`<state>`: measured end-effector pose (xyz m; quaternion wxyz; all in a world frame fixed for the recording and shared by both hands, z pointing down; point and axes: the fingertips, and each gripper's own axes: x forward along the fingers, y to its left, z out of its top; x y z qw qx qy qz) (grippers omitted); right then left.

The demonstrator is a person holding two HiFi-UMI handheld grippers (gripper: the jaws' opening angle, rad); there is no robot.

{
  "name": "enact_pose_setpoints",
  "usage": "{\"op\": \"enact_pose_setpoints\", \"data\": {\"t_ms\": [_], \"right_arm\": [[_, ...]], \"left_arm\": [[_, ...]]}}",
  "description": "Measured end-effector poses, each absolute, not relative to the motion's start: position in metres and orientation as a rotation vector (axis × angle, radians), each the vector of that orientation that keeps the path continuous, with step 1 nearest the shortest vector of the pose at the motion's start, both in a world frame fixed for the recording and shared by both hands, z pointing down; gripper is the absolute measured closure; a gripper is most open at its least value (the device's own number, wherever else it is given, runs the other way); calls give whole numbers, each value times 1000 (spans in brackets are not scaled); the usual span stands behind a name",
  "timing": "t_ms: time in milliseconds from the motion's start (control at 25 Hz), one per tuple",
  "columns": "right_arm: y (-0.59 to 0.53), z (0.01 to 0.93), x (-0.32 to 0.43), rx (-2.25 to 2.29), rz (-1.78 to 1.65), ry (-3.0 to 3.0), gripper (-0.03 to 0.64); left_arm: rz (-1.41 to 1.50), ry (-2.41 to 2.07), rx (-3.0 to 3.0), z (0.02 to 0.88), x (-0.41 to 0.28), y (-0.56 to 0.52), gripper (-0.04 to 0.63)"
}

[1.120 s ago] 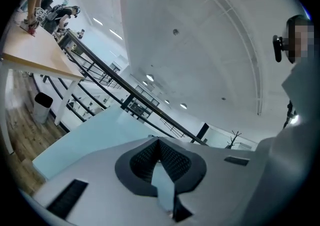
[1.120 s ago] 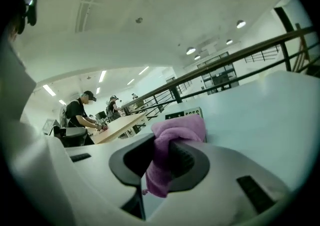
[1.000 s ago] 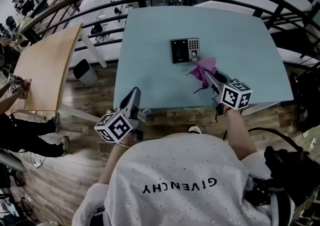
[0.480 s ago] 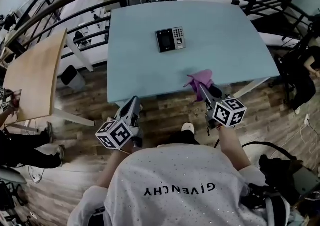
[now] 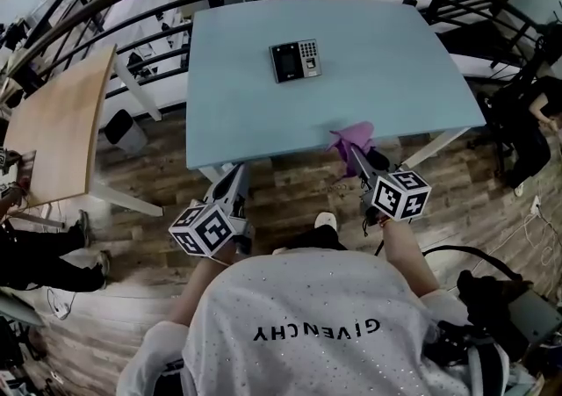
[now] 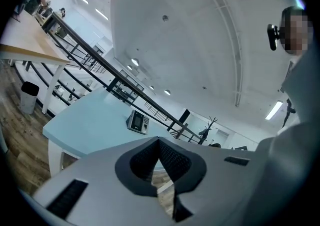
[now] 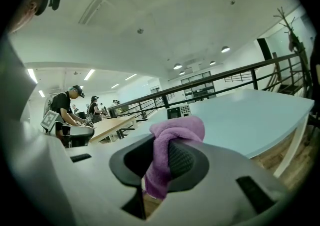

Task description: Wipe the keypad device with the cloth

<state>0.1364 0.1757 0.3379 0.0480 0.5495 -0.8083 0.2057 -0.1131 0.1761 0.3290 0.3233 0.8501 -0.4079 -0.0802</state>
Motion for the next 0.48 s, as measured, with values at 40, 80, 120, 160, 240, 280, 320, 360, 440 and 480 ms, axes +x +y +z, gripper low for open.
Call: {"op": "enact_pose_setpoints", "data": {"t_ms": [40, 80, 120, 160, 240, 280, 320, 360, 440, 480], "right_arm": [[176, 338, 137, 1677, 626, -2463, 552], [175, 338, 138, 1680, 625, -2462, 552], [175, 339, 140, 1684, 625, -2461, 552], [174, 339, 141, 1688, 626, -2460, 552], [174, 339, 143, 1693, 627, -2458, 552], [174, 339, 143, 1692, 624, -2457, 552], [175, 338, 142, 1691, 619, -2457, 552], [175, 338, 141, 1689, 613, -2456, 552], [176, 336, 141, 1689, 602, -2453, 552], [177, 336, 140, 1689, 597, -2452, 552]], "left_arm": [[-213, -1071, 2231, 328, -113, 176, 595], [-215, -1070, 2233, 328, -113, 176, 595], [-216, -1068, 2235, 327, -112, 176, 595], [-217, -1066, 2236, 327, -111, 176, 595], [-222, -1068, 2232, 326, -111, 176, 595], [-224, -1071, 2229, 325, -112, 177, 595], [-226, -1075, 2229, 325, -113, 177, 595], [-227, -1078, 2230, 324, -114, 177, 595], [-228, -1080, 2234, 322, -115, 178, 595], [-229, -1081, 2236, 321, -116, 179, 595]]}}
